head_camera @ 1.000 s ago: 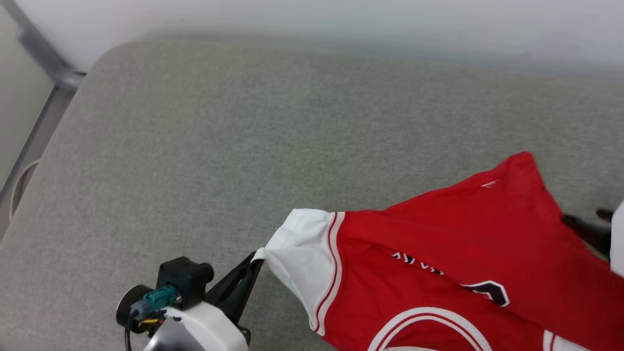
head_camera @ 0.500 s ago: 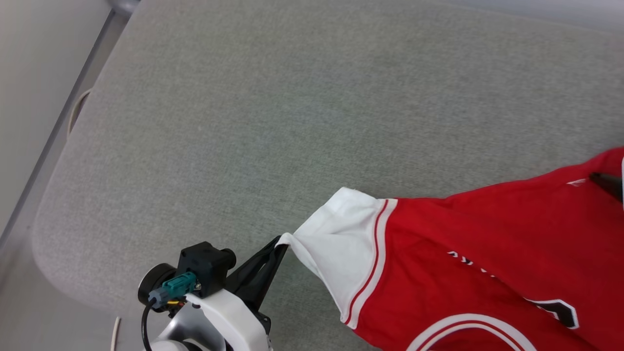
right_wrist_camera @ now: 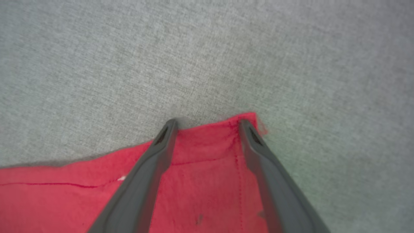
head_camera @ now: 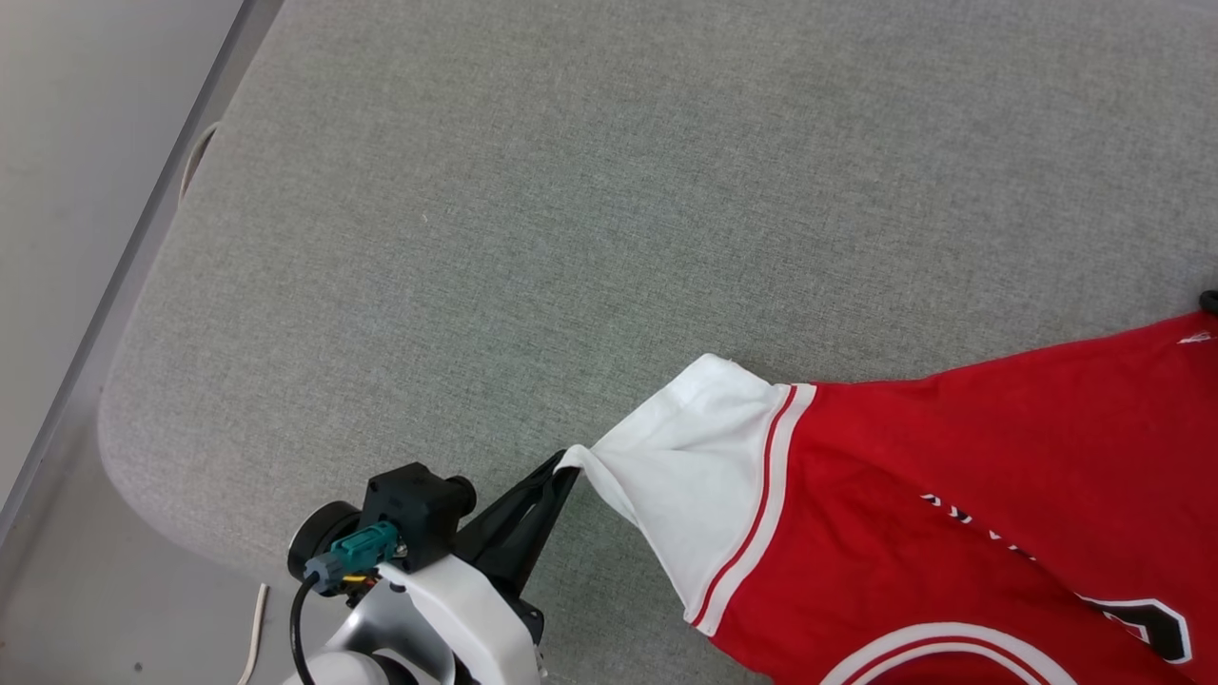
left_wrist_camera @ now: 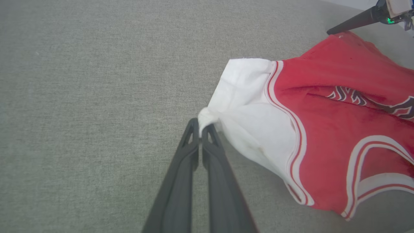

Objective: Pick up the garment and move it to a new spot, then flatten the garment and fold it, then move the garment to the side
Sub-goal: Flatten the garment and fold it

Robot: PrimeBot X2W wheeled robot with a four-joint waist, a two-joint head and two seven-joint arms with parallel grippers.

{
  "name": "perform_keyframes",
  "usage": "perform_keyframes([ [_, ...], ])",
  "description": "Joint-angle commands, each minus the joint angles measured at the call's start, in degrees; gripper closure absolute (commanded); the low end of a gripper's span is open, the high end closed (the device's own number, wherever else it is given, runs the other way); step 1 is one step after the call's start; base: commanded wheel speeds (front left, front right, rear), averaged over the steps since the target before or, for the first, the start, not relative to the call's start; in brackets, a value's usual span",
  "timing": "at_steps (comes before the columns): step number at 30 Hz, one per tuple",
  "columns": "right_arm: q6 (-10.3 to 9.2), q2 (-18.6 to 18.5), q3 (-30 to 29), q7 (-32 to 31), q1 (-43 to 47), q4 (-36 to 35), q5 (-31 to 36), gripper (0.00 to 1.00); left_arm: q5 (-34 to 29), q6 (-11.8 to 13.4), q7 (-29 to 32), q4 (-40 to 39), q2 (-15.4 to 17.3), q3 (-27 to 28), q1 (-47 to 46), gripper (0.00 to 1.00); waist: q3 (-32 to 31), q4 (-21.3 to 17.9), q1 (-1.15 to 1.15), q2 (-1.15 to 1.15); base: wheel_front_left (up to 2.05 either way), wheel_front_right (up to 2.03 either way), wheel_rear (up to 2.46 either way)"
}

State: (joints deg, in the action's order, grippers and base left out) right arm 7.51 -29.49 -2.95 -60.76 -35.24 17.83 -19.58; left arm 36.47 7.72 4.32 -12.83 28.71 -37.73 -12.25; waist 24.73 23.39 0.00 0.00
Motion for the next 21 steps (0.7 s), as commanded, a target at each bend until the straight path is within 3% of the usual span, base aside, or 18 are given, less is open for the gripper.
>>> perform_keyframes([
  [1, -0.05, 1.2, 1.2, -0.3, 1.5, 2.1, -0.1, 0.00, -0.1, -0.1, -0.4, 0.1, -0.1, 0.1, -0.9, 1.00, 0.1, 0.1, 0.00, 0.00, 0.00, 0.00, 0.00],
  [2, -0.04, 1.2, 2.2, -0.2, 1.5, 2.8, -0.5, 0.58, 0.0, -0.1, -0.5, 0.5, -0.3, 0.1, -1.1, 1.00, 0.2, 0.1, 0.00, 0.00, 0.00, 0.00, 0.00],
  [3, -0.04, 1.2, 2.6, 0.0, 1.6, 3.1, -0.7, 1.00, 0.1, -0.2, -0.5, 0.7, -0.3, 0.1, -1.2, 1.00, 0.2, 0.1, 0.00, 0.00, 0.00, 0.00, 0.00],
  [11, -0.04, 1.1, 4.1, 3.4, 1.6, 4.9, -2.4, 1.00, 0.3, 0.0, -0.8, 1.8, 0.1, 0.4, -1.2, 1.00, -2.1, -1.1, 0.00, 0.00, 0.00, 0.00, 0.00],
  [21, -0.04, 1.4, 5.0, 13.8, -0.6, 6.0, -6.4, 1.00, 1.2, 0.9, -1.0, 1.7, 1.3, 1.5, 0.4, 1.00, -9.5, -4.9, 0.00, 0.00, 0.00, 0.00, 0.00],
])
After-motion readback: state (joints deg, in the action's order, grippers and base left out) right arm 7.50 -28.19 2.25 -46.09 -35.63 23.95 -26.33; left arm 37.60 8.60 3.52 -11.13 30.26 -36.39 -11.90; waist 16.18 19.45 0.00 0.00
